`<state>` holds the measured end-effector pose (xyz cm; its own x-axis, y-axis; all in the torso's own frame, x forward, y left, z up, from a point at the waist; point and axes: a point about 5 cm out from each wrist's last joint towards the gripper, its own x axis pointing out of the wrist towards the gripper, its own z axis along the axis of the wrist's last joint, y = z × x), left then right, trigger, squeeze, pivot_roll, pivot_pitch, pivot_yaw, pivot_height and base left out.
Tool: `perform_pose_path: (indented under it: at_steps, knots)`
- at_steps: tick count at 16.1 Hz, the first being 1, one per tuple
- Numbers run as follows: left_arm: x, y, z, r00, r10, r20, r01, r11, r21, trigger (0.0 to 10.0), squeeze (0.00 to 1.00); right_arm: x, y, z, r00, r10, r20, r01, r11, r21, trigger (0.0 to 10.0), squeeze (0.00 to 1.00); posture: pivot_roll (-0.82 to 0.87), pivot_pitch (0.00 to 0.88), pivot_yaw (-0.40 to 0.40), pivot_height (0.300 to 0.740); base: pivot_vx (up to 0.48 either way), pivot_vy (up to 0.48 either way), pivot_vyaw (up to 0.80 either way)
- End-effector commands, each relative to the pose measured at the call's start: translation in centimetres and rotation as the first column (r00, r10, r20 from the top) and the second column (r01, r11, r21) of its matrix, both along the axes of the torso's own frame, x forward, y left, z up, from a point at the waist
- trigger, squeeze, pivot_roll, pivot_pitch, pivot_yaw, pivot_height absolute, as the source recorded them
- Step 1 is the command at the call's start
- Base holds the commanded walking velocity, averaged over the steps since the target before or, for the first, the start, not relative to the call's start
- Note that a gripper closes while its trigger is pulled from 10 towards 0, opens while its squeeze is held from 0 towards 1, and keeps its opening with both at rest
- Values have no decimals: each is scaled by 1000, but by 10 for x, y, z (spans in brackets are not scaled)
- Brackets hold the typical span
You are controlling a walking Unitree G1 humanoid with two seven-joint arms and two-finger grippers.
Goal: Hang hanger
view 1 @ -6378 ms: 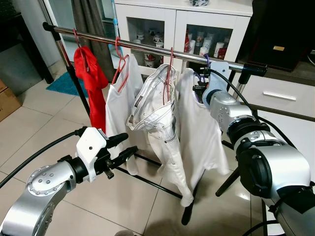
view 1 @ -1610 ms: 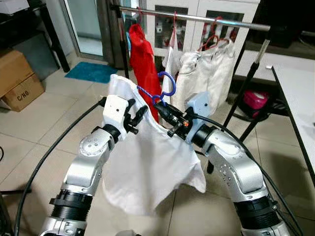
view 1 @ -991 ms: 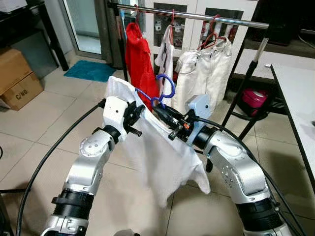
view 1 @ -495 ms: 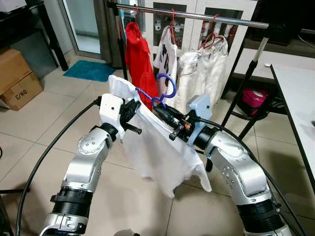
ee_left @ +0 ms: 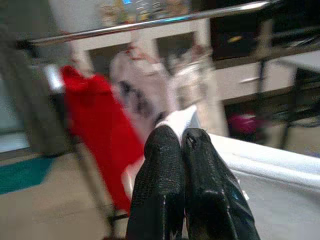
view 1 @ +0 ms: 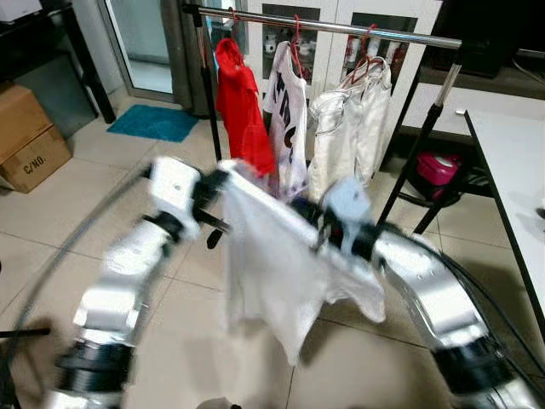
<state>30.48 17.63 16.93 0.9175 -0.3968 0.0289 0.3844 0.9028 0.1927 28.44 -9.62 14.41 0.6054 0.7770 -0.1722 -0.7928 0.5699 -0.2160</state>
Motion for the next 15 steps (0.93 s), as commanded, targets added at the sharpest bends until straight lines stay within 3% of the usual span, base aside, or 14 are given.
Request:
perform_pose_path:
  at_steps: [1, 3, 4, 5, 6, 9, 10, 11, 12, 13, 14, 15]
  knots:
    - [5, 24, 14, 990, 131, 49, -133, 991, 30, 0, 0, -6, 0, 3, 997, 74, 8, -74, 997, -3, 0, 0, 56, 0, 9, 740, 0, 0, 0]
    - [12, 66, 26, 943, 318, 95, -330, 930, 165, 0, 0, -16, -5, 1, 986, 167, -21, -167, 986, 17, 0, 0, 55, 0, 14, 740, 0, 0, 0]
    - [13, 81, 31, 925, 361, 117, -379, 898, 224, 0, 0, -19, -8, 2, 982, 186, -40, -184, 981, 55, 0, 0, 53, 0, 18, 740, 0, 0, 0]
    - [13, 85, 32, 922, 366, 126, -387, 884, 261, 0, 0, -20, -9, 3, 981, 191, -44, -188, 979, 74, 0, 0, 52, 0, 22, 740, 0, 0, 0]
    - [11, 97, 29, 917, 379, 127, -398, 845, 356, 0, 0, -18, -13, 6, 986, 161, -51, -153, 978, 139, 0, 0, 49, 0, 33, 740, 0, 0, 0]
    - [7, 101, 22, 917, 387, 99, -395, 844, 362, 0, 0, -11, -17, 8, 994, 74, -78, -56, 976, 211, 0, 0, 46, 0, 37, 740, 0, 0, 0]
    - [4, 92, 12, 937, 347, 39, -339, 879, 334, 0, 0, -7, -15, 11, 996, 34, -87, -8, 958, 288, 0, 0, 53, 0, 36, 740, 0, 0, 0]
    - [1, 70, -3, 972, 231, -45, -210, 937, 281, 0, 0, -1, -10, 18, 994, -31, -106, 70, 920, 386, 0, 0, 53, 0, 35, 740, 0, 0, 0]
    - [-6, 41, -16, 992, 51, -115, -21, 969, 245, 0, 0, 9, -8, 21, 980, -130, -151, 185, 875, 447, 0, 0, 55, 0, 33, 740, 0, 0, 0]
    - [-12, 24, -22, 987, -58, -149, 94, 966, 242, 0, 0, 15, -7, 21, 962, -192, -193, 262, 843, 470, 0, 0, 55, 0, 33, 740, 0, 0, 0]
    - [-25, -3, -29, 950, -238, -200, 276, 942, 190, 0, 0, 24, -9, 16, 926, -290, -241, 373, 801, 469, 0, 0, 57, 0, 29, 740, 0, 0, 0]
    - [-37, -21, -32, 898, -371, -235, 406, 905, 125, 0, 0, 28, -11, 11, 901, -347, -260, 430, 787, 442, 0, 0, 57, 0, 28, 740, 0, 0, 0]
